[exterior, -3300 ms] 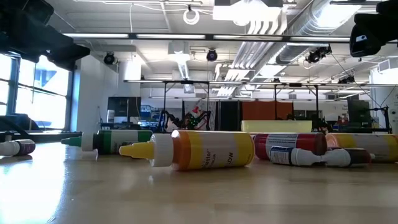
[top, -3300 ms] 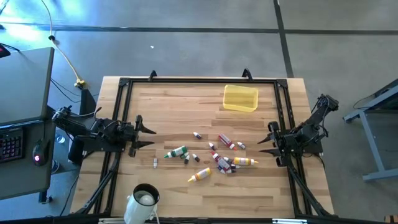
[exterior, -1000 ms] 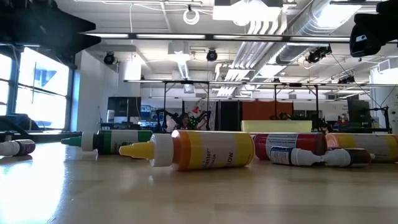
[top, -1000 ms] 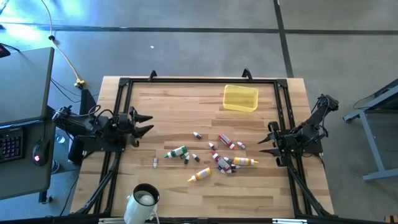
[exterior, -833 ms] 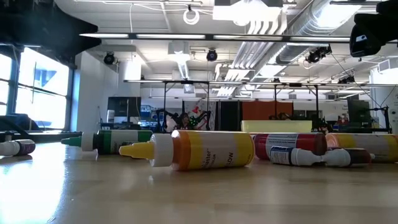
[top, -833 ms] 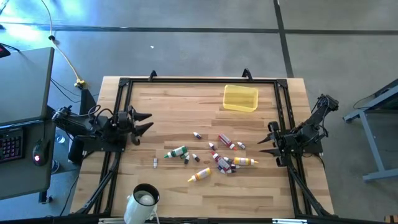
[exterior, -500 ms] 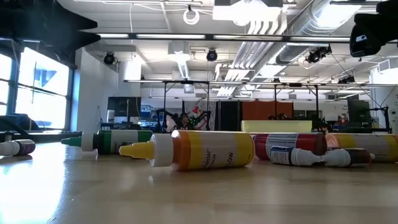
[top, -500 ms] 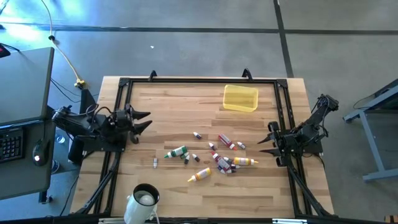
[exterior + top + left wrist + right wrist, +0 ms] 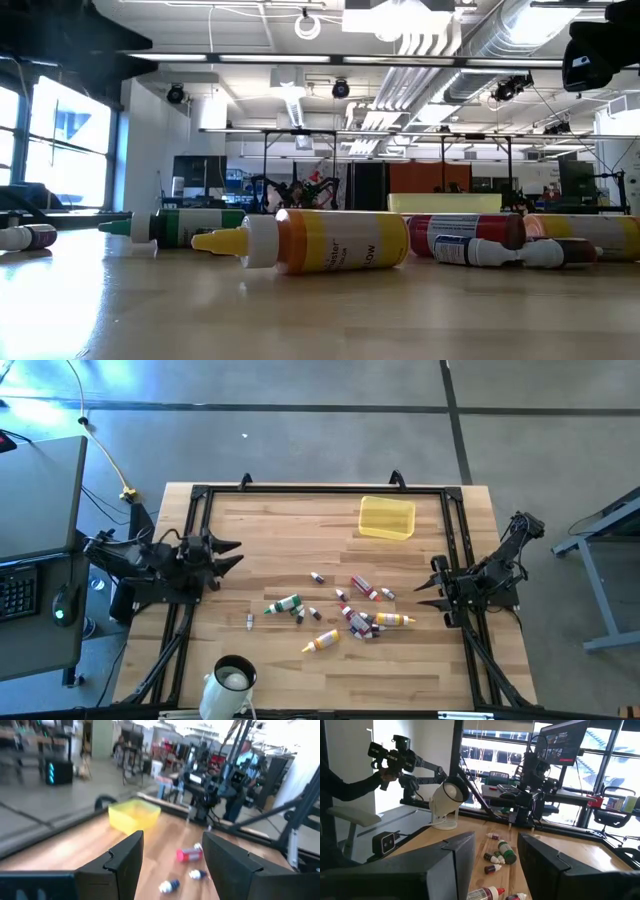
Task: Pick & Place food coloring
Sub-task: Put the big orange food coloring bottle into the yellow bin
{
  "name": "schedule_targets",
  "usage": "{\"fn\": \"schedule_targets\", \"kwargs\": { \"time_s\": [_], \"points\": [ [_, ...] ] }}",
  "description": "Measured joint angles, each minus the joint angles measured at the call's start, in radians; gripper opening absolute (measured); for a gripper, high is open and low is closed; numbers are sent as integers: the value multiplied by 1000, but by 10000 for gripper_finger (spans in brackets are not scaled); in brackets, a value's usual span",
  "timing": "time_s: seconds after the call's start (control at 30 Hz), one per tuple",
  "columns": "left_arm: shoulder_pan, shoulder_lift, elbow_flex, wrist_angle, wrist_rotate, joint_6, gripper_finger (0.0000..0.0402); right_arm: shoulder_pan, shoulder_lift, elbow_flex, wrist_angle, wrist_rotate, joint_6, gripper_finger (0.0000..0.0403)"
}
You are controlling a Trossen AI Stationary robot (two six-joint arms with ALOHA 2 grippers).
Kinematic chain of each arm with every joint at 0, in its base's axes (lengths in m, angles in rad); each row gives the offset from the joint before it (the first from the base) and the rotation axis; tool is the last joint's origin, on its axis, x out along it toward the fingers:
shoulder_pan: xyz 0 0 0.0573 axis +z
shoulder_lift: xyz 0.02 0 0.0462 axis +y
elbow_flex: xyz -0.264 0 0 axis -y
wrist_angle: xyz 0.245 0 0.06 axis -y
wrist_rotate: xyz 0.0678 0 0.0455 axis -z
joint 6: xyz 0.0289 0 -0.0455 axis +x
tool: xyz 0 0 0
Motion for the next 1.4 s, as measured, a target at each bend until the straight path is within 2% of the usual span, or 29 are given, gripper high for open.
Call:
{"fn": "schedule_targets", "kwargs": {
  "time_s": [0.2, 0.4, 0.67, 0.83, 1.03, 1.13, 1.23, 1.3, 1.4],
  "points": [
    [0, 0, 3, -34, 2, -23, 202, 0, 0, 0, 0, 0, 0, 142],
    [0, 23, 107, -86, -1, 18, 202, 0, 0, 0, 0, 0, 0, 142],
    [0, 147, 266, -91, -3, 174, 202, 0, 0, 0, 41, -16, 39, 142],
    [0, 231, 281, -95, 2, 191, 202, 0, 0, 0, 102, -55, 94, 142],
    [0, 382, 258, -102, 3, 187, 202, 0, 0, 0, 258, 5, -75, 142],
    [0, 479, 257, -59, 0, 179, 202, 0, 0, 0, 381, 76, -145, 142],
    [0, 562, 258, -20, 2, 134, 202, -1, 0, 0, 491, 176, -147, 142],
    [0, 613, 270, -21, 2, 121, 202, -1, 0, 0, 505, 200, -159, 142],
    [0, 672, 305, -24, -33, 116, 201, 0, 7, 7, 477, 175, -181, 142]
  ]
}}
